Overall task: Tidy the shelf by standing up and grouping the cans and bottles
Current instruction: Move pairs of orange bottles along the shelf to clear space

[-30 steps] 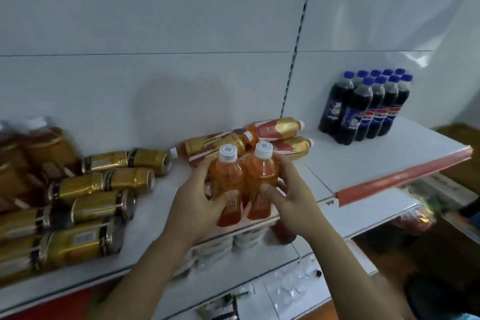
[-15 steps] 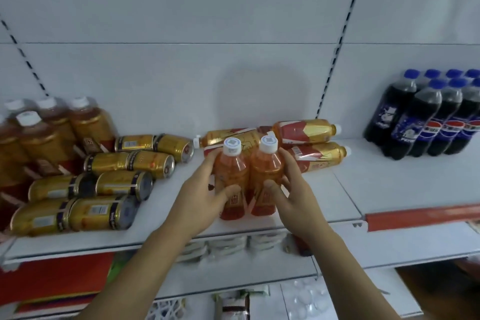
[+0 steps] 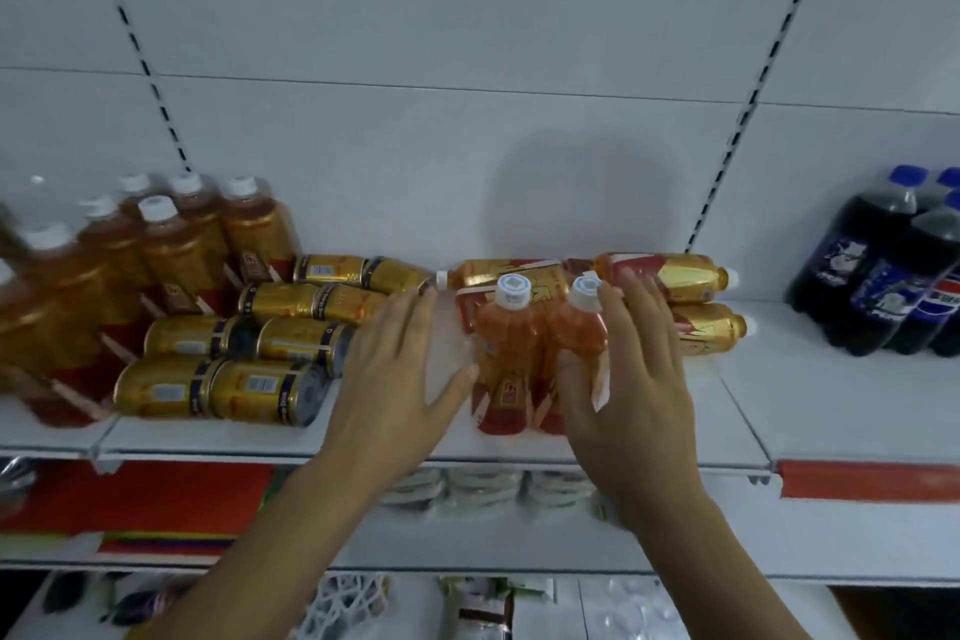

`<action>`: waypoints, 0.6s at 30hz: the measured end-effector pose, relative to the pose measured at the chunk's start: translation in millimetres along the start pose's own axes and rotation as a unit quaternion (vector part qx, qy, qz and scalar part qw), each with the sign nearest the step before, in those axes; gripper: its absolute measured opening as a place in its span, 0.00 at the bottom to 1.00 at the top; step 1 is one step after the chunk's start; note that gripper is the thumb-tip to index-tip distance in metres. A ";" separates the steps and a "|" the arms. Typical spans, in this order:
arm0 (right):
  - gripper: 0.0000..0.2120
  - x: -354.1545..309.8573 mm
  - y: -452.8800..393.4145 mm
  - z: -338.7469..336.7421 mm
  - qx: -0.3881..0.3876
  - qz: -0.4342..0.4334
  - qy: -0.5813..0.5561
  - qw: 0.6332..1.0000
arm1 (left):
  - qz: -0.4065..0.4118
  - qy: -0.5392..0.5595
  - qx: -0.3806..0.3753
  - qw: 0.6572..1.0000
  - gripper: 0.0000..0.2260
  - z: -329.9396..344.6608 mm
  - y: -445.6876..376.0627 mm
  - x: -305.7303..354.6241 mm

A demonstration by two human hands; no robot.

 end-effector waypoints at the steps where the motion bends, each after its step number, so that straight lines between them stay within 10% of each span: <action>1: 0.29 -12.3 5.7 5.6 -0.004 -0.013 -0.002 1.000 | -0.006 -0.023 0.005 1.000 0.38 -6.5 8.2 -5.0; 18: 0.39 -279.8 168.2 154.8 -0.155 -0.149 0.099 0.972 | -0.115 -0.231 0.026 0.966 0.35 -217.6 223.6 -168.0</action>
Point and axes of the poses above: each hand's wrist, its own y-axis away from the middle knuckle, its own z-axis out of the palm, x = y × z, the point moved 10 cm from there along -y, towards the middle knuckle, and after that the axes turned 15 degrees about z, right-handed, at the moved point
